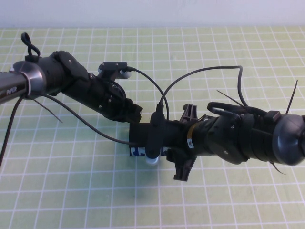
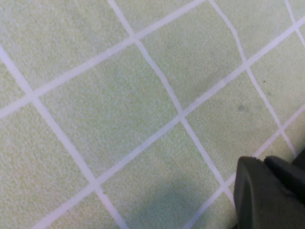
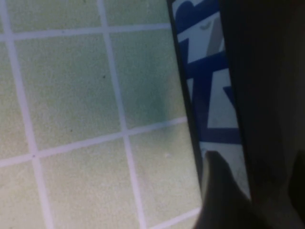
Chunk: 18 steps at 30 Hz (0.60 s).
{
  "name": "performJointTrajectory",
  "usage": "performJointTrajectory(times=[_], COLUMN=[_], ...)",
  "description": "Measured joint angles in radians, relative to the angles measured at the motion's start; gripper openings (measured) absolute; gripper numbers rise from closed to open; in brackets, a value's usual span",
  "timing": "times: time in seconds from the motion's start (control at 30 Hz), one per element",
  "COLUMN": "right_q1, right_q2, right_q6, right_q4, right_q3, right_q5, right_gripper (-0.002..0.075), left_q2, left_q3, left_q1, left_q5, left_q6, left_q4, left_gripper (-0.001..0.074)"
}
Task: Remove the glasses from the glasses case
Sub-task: Pick up the glasses from the glasses case
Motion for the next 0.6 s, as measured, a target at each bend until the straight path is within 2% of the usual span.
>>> performJointTrajectory(times=[0.6], right_q1=[-0.002], right_q2=[0.029], right_q6=[-0.001], right_q4=[-0.03], right_q3=[-0.004], right_q5=[-0.05], right_gripper=[0.0264], left_q2=[0.0], left_q3=[0.0], left_q1=[0.0], left_q5=[0.004], left_q6=[0.0], left_q4=[0.0], left_gripper=[-0.0004])
